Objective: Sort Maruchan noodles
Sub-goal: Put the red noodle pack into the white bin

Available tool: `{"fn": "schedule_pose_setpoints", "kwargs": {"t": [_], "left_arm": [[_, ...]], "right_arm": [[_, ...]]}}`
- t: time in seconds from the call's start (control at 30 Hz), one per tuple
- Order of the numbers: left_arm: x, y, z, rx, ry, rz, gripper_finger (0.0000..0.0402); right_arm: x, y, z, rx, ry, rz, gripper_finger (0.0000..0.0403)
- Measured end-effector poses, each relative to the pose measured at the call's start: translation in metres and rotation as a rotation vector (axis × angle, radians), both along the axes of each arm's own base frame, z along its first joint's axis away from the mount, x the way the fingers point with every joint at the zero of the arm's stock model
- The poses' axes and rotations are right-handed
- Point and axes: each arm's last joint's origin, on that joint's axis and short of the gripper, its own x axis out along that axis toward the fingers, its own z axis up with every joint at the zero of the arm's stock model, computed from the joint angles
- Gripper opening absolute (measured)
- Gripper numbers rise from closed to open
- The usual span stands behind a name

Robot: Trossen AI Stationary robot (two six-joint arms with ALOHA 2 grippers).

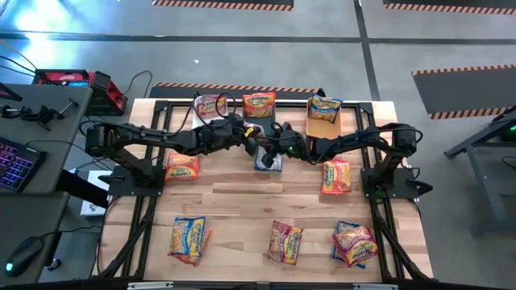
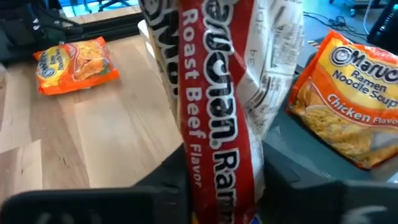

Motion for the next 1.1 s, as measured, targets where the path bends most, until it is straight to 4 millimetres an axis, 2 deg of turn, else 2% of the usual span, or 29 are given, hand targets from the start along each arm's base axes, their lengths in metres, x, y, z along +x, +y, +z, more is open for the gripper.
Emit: {"fn": "schedule_pose_setpoints", "kwargs": {"t": [0.1,0.27,0.43,0.57,0.73,0.87,1.1], "left_arm": [[0.000,0.000,-0.001,0.060,0.043,-0.022,0.0000],[-0.009,-0.002,0.005,0.211,0.182,-0.095,0.0018],[-0.029,-0.007,0.021,0.295,0.280,-0.187,0.0061],[-0.041,-0.012,0.034,0.243,0.381,-0.285,0.0104],[-0.042,-0.018,0.043,0.173,0.495,-0.386,0.0156],[-0.039,-0.024,0.046,0.192,0.552,-0.438,0.0188],[-0.038,-0.034,0.047,0.254,0.566,-0.496,0.0221]], "right_arm": [[0.000,0.000,0.000,-0.005,0.008,0.018,0.0064],[-0.003,0.002,0.002,-0.016,0.047,0.057,0.0071],[-0.012,-0.001,0.009,0.037,0.105,0.152,0.0070],[-0.019,-0.005,0.020,0.123,0.139,0.227,0.0067],[-0.010,-0.005,0.039,0.138,0.247,0.303,0.0068],[-0.001,-0.006,0.050,0.140,0.341,0.330,0.0067],[0.020,-0.012,0.042,0.169,0.462,0.338,0.0067]]}}
